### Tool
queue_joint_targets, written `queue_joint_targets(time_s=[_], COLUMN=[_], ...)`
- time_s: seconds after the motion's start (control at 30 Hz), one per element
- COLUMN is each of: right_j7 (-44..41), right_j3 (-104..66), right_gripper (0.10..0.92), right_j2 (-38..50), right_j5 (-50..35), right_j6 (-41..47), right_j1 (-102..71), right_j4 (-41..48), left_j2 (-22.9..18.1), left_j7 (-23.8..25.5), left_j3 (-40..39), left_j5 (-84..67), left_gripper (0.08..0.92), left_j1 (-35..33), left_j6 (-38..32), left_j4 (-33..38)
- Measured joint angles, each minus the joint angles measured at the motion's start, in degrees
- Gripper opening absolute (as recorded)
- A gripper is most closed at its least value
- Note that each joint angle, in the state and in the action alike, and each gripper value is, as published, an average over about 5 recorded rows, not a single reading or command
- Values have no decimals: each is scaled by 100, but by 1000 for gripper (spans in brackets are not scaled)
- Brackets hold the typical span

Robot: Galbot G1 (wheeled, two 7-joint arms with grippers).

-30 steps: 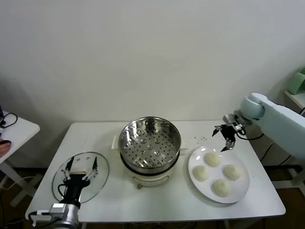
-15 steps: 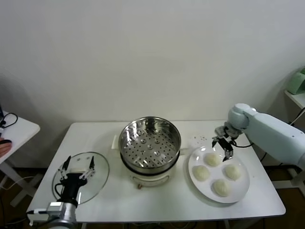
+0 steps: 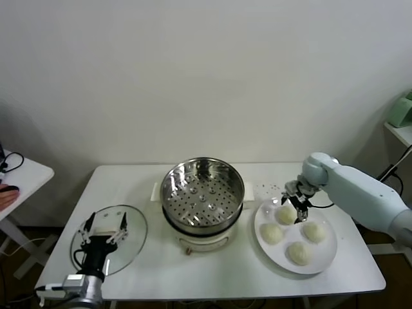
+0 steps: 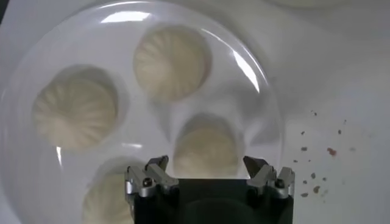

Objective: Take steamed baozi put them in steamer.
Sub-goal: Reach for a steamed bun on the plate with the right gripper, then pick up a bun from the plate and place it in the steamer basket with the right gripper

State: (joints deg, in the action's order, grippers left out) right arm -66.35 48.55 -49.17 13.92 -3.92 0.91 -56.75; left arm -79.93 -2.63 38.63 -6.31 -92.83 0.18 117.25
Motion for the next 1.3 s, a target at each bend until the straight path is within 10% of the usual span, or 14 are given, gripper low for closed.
queue_joint_targets(time_s=[0.53, 1.3], right_j7=[-49, -313], right_j3=[-175, -196], right_gripper=[642, 637], right_j2=[-124, 27], right_j5=[98, 1090], right_j6=[-52, -1370], right_j1=[-94, 1102], right_j4=[182, -1103], left_j2=[9, 39], left_j7=[-2, -47], left_j3=[-5, 30], left_j5=[-23, -13], left_gripper=[823, 823], left_j1=[10, -33], left_j6=[8, 87], left_j4=[11, 136])
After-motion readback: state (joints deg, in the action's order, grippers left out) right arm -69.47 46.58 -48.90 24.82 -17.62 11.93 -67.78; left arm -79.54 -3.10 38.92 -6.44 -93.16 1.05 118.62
